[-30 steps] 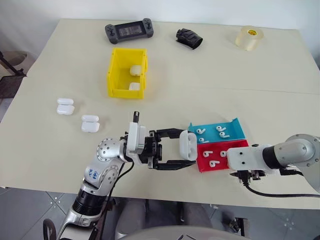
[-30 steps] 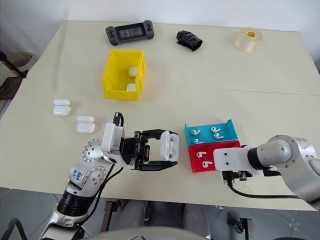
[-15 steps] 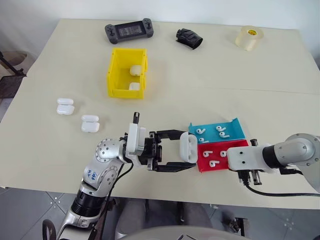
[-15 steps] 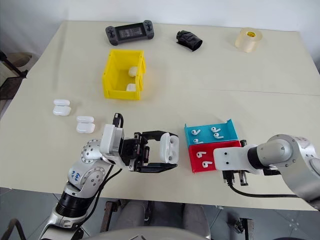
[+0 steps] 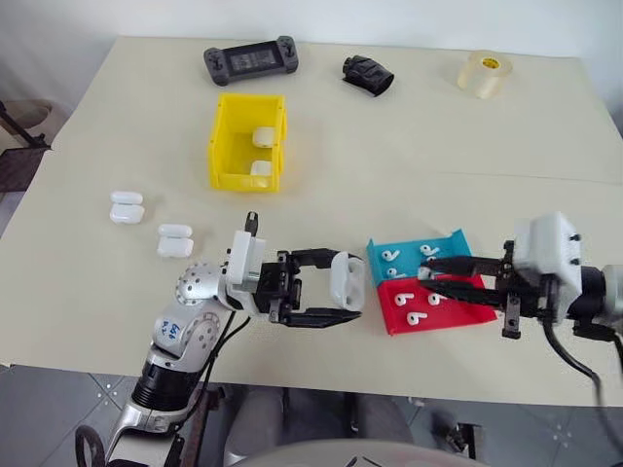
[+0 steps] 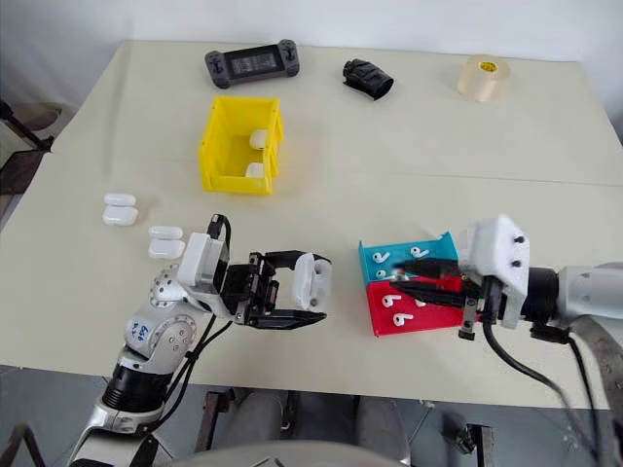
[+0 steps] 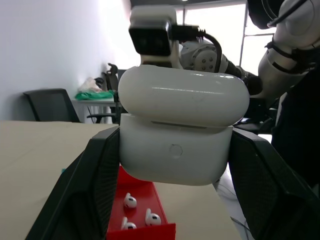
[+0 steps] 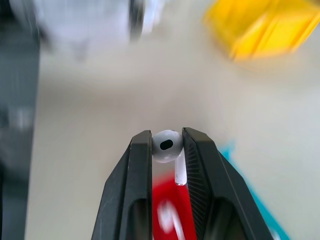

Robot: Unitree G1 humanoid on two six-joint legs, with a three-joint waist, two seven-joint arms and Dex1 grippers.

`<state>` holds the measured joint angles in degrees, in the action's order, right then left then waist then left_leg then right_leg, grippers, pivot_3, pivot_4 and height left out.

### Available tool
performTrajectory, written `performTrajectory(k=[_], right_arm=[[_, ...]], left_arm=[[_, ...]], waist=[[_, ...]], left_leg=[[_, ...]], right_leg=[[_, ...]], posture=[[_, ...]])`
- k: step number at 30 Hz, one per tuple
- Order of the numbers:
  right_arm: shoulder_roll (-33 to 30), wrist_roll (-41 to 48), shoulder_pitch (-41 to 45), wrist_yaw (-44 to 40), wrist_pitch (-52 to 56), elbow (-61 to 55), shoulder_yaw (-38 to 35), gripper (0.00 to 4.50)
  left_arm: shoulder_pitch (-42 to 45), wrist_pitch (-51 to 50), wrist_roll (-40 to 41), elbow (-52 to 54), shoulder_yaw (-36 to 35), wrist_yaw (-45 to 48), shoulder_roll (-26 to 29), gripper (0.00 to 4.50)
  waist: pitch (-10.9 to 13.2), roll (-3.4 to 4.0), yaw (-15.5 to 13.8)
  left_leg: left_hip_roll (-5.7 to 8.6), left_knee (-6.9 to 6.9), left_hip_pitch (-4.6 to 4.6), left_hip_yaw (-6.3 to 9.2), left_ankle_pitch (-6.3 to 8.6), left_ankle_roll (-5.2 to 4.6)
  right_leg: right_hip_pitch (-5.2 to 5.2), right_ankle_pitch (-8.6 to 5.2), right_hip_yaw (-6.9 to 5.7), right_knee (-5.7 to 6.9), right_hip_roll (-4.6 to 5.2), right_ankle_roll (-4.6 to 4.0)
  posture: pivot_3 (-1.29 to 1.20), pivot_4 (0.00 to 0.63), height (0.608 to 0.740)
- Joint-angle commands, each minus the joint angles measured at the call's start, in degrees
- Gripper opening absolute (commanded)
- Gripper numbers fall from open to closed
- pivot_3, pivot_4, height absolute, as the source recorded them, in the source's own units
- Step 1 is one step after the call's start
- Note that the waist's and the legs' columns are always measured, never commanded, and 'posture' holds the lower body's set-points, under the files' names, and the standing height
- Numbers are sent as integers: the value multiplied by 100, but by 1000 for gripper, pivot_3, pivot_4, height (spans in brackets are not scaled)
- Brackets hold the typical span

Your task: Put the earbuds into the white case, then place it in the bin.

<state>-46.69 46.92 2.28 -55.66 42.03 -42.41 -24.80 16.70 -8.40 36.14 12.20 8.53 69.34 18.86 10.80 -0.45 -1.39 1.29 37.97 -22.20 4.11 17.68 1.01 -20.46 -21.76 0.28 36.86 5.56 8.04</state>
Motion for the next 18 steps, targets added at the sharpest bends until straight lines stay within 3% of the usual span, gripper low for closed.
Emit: performTrajectory(k=[1,4,7,18], right_arm=[[478,820,198,954,-50,-391,-133,520],[1022,1380,348,1752,-269,-538,-120,520],[1095,1607,308,2129,-312,-710,2,520],[1751,1259,54,2698,-1040,-1107,1246,520]], left_arm=[[129,172,63,-110,13,249,-65,2853],[220,165,21,-229,70,278,-156,2853],[306,82,34,-283,114,255,-248,2853],[779,-273,49,-530,162,115,-526,2853]], waist=[[0,0,3],[0,0,8],[0,0,-1],[0,0,16]], left_leg=[[-1,0,1,2,0,0],[-4,0,1,3,0,1],[-1,-1,-1,2,0,1],[-1,-2,0,2,0,0]], right_leg=[[0,0,-1,1,-1,0],[-1,0,0,2,-2,0],[-2,0,1,1,-1,0],[-6,0,3,4,-4,1]], posture=[[0,150,740],[0,150,740],[0,150,740],[0,150,740]])
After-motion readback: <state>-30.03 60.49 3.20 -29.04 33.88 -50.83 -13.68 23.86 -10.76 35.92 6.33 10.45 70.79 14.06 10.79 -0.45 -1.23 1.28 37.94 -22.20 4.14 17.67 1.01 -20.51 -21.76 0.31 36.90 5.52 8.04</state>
